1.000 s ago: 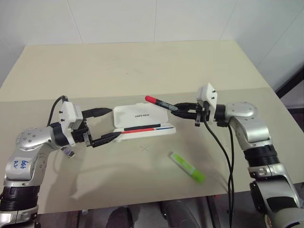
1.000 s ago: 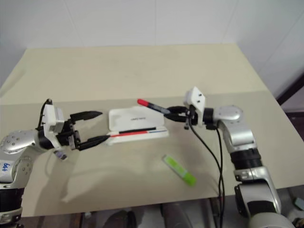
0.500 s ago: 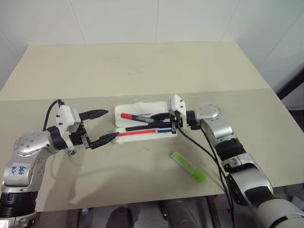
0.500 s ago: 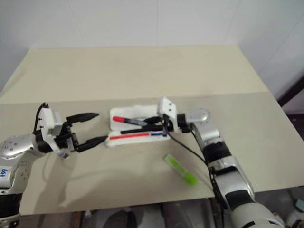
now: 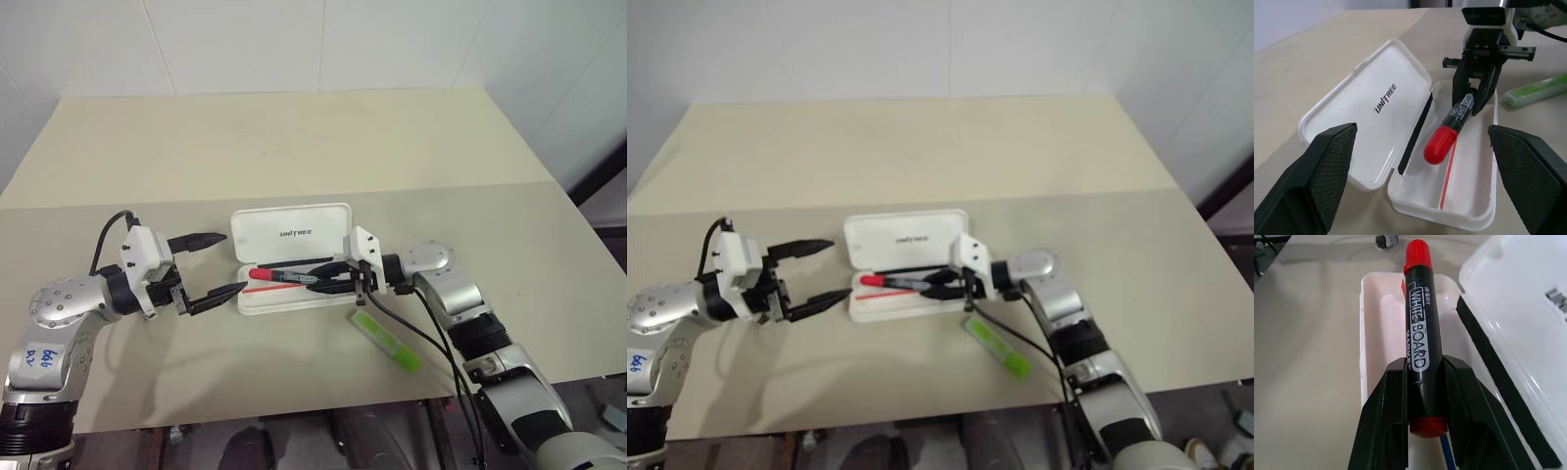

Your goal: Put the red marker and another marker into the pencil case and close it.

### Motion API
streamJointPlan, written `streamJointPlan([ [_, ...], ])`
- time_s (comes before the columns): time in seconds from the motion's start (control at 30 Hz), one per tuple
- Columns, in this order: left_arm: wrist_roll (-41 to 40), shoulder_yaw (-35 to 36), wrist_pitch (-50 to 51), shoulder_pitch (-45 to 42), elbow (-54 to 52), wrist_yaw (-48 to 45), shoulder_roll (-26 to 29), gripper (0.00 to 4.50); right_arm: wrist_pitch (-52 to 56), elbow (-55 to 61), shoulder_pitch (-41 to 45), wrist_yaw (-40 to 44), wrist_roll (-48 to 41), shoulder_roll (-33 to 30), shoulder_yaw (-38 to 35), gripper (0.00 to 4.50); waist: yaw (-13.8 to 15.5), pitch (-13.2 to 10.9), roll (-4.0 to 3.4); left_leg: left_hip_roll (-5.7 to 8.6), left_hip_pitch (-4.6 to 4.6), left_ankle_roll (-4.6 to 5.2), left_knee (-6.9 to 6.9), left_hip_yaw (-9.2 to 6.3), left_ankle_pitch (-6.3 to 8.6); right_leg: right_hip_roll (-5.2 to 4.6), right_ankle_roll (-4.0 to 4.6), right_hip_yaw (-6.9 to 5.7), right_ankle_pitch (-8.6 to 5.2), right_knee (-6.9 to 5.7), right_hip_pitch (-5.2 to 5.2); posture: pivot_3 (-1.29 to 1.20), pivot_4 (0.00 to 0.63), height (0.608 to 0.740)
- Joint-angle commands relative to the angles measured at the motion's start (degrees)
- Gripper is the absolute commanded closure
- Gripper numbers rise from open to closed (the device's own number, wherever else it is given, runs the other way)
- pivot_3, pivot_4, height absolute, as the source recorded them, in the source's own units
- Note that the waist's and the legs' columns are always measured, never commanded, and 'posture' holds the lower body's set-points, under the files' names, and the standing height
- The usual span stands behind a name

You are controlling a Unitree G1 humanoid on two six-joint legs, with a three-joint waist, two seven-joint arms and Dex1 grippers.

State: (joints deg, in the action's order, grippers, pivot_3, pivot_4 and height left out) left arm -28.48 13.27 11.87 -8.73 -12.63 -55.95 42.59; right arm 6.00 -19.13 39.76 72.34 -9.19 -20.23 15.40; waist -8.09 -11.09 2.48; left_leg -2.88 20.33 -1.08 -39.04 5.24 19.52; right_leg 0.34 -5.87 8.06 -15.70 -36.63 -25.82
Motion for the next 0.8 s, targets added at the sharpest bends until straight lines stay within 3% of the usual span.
streamJointPlan([
  [0.03,0.7,0.3,-1.5,-1.3,-0.4,0.0,0.2,0.00,-3.6,-0.8,2.9,-1.2,1.5,-0.6,-0.6,3.86,0.0,0.0,0.00,0.00,0.00,0.00,0.00,0.00,0.00,0.00,0.00,0.00,0.00,0.00,0.00,0.00,0.150,0.740],
  [0.37,2.3,0.0,-3.0,-1.2,-0.1,0.6,-0.2,0.00,-14.6,-8.4,7.5,-3.0,6.6,-2.0,-0.4,3.86,-0.1,0.0,0.00,-0.07,0.01,0.04,0.01,0.00,0.02,-0.05,-0.01,0.00,0.00,0.09,0.02,0.00,0.150,0.740],
  [0.8,3.3,-0.5,-5.5,-1.7,0.9,0.6,-0.5,0.00,-22.4,-14.7,6.4,-2.2,11.9,-4.6,2.1,3.86,-0.1,0.0,0.01,-0.14,-0.03,0.04,0.01,0.00,0.02,-0.08,-0.01,-0.01,0.00,0.09,0.08,0.00,0.150,0.740],
])
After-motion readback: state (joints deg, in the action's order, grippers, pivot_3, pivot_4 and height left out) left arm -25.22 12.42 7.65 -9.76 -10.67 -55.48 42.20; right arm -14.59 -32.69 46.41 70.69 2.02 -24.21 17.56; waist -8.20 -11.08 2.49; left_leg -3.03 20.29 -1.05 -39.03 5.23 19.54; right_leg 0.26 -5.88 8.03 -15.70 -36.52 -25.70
